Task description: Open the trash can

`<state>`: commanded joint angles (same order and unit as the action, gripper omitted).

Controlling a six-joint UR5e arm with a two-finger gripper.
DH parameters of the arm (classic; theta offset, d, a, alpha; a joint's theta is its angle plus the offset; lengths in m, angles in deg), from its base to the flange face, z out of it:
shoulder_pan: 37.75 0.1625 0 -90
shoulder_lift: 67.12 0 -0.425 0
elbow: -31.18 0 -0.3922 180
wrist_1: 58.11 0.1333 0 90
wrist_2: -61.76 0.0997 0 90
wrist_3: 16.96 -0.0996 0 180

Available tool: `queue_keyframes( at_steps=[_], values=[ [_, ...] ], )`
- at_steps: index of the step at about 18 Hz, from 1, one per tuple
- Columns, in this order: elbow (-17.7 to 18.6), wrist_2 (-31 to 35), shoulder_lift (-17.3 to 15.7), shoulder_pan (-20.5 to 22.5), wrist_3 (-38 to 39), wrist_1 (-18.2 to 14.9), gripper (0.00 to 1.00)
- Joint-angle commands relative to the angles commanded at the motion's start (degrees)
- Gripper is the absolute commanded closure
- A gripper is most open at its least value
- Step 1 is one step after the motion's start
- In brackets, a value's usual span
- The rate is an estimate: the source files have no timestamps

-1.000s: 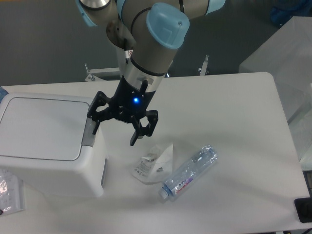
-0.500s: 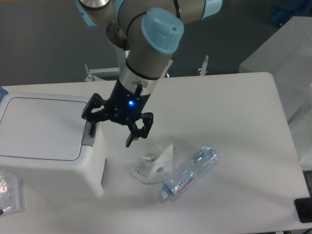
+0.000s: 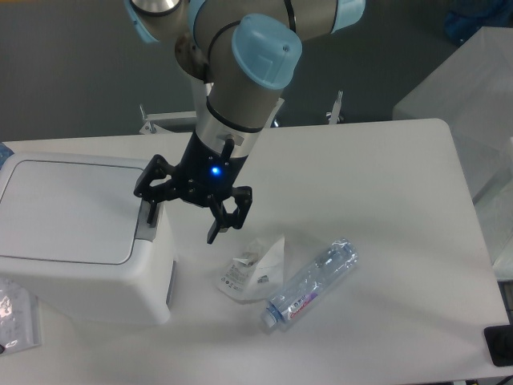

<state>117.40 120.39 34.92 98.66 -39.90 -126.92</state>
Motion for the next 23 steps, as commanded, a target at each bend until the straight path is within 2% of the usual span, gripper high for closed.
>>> queue_keyframes(
  at_steps=[8, 14, 19, 23],
  values=[
    [-0.2, -0.1, -0.1, 0.1, 0.0, 0.0, 0.0],
    [-2.9, 0.0, -0.5, 1.3, -0.3, 0.0, 0.0],
    [-4.1, 0.1, -0.7, 6.6, -1.1, 0.2, 0.0],
    [-3.6, 0.1, -0.8, 12.2, -5.6, 0.1, 0.0]
  ],
)
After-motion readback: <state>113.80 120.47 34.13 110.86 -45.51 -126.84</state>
